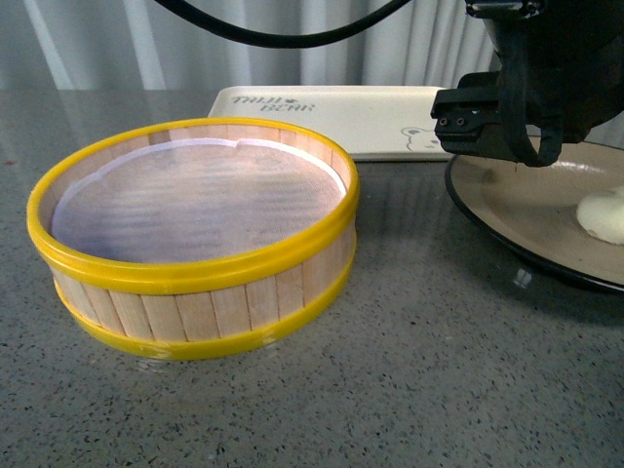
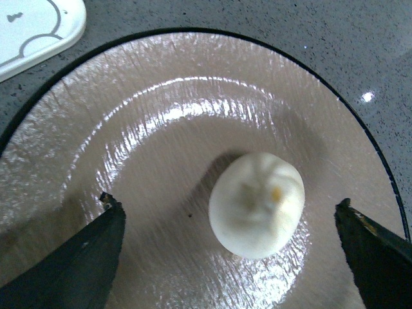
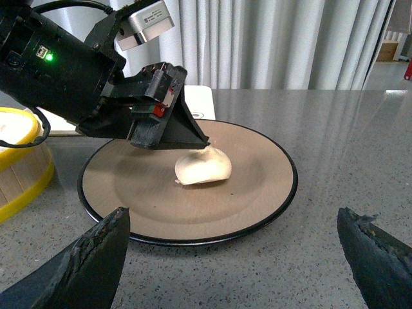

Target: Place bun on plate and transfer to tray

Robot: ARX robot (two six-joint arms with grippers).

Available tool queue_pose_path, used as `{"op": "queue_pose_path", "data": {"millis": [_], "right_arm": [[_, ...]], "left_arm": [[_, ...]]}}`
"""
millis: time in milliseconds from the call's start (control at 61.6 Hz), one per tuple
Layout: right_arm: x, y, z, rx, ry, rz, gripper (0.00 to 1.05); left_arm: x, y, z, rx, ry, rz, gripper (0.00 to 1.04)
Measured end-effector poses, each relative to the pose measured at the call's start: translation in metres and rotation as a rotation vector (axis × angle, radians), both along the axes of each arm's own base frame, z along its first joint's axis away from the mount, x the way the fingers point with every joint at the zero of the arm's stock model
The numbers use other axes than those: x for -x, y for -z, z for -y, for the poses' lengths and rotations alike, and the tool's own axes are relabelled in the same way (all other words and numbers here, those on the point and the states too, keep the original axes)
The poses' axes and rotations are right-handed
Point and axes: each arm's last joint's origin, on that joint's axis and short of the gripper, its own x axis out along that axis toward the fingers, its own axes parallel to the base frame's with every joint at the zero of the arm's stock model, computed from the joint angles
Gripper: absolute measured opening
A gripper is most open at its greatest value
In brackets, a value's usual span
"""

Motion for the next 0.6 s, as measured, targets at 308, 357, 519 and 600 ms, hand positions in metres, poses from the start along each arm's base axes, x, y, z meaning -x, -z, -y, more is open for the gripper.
{"op": "queue_pose_path", "data": {"millis": [308,357,519,600], "right_arm": [[0.000,0.000,0.000,0.000,0.000,0.000,0.96],[0.000,0.000,0.000,0.000,0.000,0.000,0.96],[0.000,0.000,0.000,0.000,0.000,0.000,0.96],[0.000,0.000,0.000,0.000,0.000,0.000,0.96]], "left_arm": [[-0.041,-0.056,-0.090,0.144,-0.253,0.117,0.98],[-0.048,-0.068,-0.121,0.167,-0.326,0.147,0.98],[-0.051,-0.084,-0.228,0.204,-0.586,0.193,0.98],[-0.037,-0.076,-0.282,0.142,-0.752,0.162,0.98]]}}
